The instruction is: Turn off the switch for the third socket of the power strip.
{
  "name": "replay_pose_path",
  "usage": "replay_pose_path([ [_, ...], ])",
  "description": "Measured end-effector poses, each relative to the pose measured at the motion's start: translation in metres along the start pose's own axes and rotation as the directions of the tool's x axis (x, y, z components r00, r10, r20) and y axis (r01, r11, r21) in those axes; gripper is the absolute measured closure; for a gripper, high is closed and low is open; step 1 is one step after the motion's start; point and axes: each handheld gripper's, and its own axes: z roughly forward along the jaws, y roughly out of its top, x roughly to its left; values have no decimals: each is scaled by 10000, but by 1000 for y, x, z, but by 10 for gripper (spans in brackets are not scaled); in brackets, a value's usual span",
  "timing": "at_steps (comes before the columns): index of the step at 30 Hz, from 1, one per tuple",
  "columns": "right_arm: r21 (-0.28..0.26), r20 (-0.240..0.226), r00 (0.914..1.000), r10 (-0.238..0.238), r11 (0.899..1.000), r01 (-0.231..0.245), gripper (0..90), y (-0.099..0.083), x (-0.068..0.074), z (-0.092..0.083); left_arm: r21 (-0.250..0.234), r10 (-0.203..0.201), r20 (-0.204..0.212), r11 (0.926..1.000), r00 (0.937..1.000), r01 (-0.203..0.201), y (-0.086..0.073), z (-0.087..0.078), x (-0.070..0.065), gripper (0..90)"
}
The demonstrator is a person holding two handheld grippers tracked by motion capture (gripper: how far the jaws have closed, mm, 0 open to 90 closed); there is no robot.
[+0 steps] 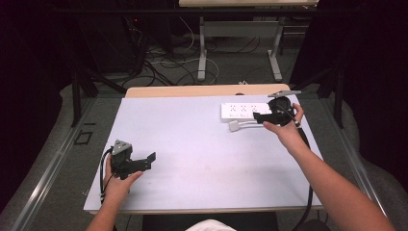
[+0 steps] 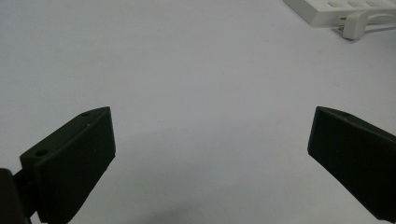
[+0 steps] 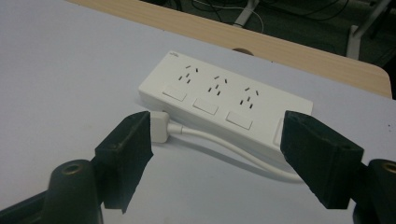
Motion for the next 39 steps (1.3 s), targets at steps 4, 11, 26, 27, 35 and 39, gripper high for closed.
replay_pose_path([
  [4, 94, -97, 9999, -135, 9999, 136, 279, 6, 2, 5, -58, 9, 12, 10000, 10000, -8, 1, -1, 0, 6],
  [11, 125, -164, 9988, -466, 9988, 468, 315, 13, 3, 19, -48, -79, 62, 10000, 9999, 80, 1, 1, -1, 6],
  [26, 290, 49, 9981, -621, 9977, 620, 363, 34, 5, 44, -21, 8, 71, 10000, 10000, -8, 1, 2, 0, 7],
  [27, 293, 77, 9980, -622, 9976, 620, 363, 36, 5, 46, -23, 15, 67, 10000, 10000, -15, 1, 2, 0, 6],
  [35, 589, -104, 9993, -352, 9976, 357, 393, 43, -3, 60, 14, 64, 36, 10000, 10000, -64, 0, 2, 1, 6],
  [39, 635, -19, 9997, -253, 9977, 254, 401, 44, -8, 69, 9, 28, 0, 10000, 10000, -28, -1, 1, 2, 6],
])
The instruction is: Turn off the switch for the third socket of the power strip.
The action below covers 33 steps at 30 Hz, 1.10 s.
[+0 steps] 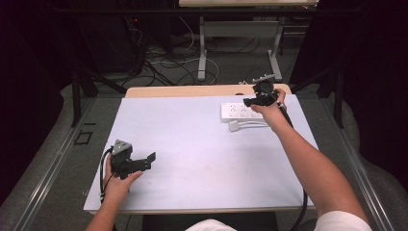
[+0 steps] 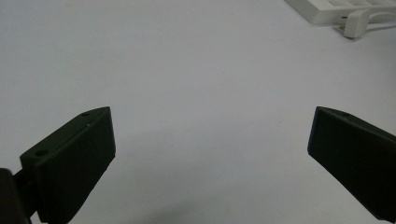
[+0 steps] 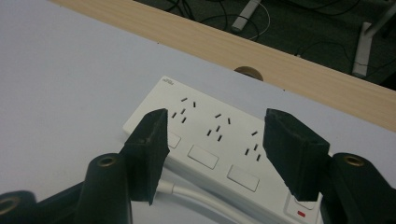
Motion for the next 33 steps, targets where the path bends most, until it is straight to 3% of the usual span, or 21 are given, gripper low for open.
replay_pose_path([
  [6, -40, 74, 9994, 328, 9995, -328, 406, 0, -5, 11, 20, -10, -15, 10000, 10000, 10, 0, 0, 0, 7],
  [13, 115, 285, 9995, -134, 9998, 131, 371, -4, -6, 27, -32, -11, -7, 10000, 10000, 11, -1, 2, -1, 9],
  [15, 254, 596, 9940, -919, 9956, 905, 454, -8, -3, 32, 21, -10, 16, 10000, 10000, 10, 0, 2, 0, 9],
  [18, 497, 497, 9908, -1262, 9911, 1237, 595, -10, 1, 39, 71, 12, 19, 10000, 10000, -12, 0, 2, 0, 11],
  [21, 175, 315, 9959, -853, 9962, 848, 576, -8, 5, 44, 94, -3, 32, 10000, 10000, 2, 0, 3, -1, 12],
  [26, 171, -10, 9990, -450, 9988, 450, 557, -9, 11, 53, 145, 76, 37, 9999, 10000, -76, -1, 3, -1, 14],
  [33, 203, -155, 9986, -509, 9985, 512, 633, -10, 16, 62, 121, 6, 11, 9999, 10000, -6, -1, 3, 0, 16],
])
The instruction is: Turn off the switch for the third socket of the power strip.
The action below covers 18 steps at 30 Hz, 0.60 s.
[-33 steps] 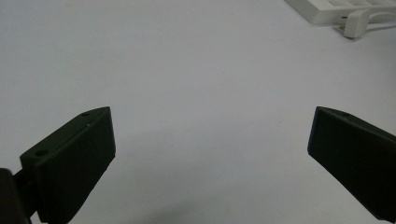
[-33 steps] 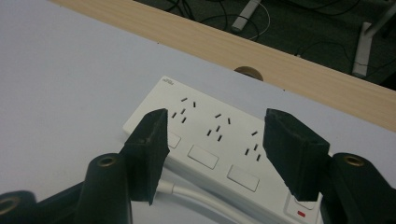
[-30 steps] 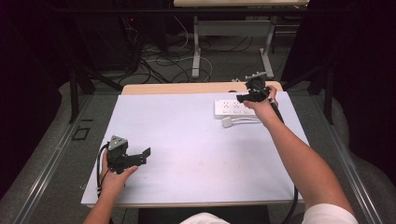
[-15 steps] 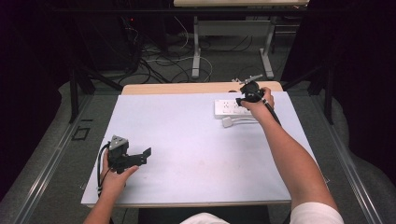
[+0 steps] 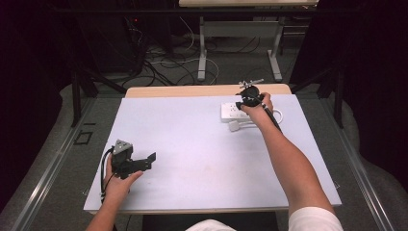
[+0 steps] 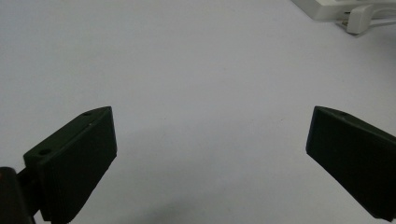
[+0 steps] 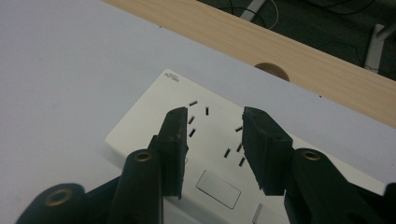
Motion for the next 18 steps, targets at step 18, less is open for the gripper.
replay_pose_path([
  [18, -61, -195, 9997, 139, 9999, -140, 900, -3, 3, 19, 22, -6, -22, 10000, 10000, 7, 0, 0, 2, 18],
])
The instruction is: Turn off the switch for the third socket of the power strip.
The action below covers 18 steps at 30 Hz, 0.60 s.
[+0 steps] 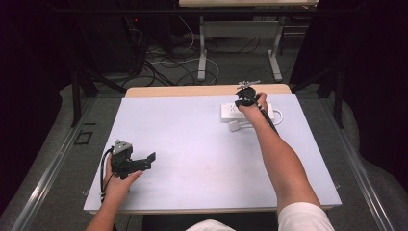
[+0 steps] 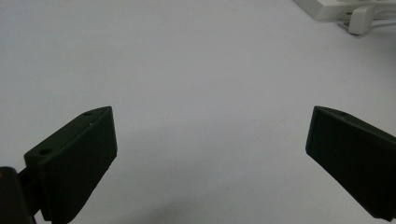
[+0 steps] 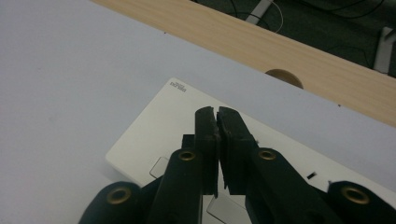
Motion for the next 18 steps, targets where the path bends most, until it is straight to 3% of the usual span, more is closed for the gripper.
replay_pose_path([
  [8, 512, -295, 9987, 418, 9979, -403, 900, -6, 3, 9, -7, -45, 1, 10000, 10000, 45, 0, 0, 0, 18],
  [18, 950, -919, 9946, 475, 9947, -387, 900, -9, 13, 17, 82, -4, 26, 10000, 10000, 3, 0, 1, 0, 18],
])
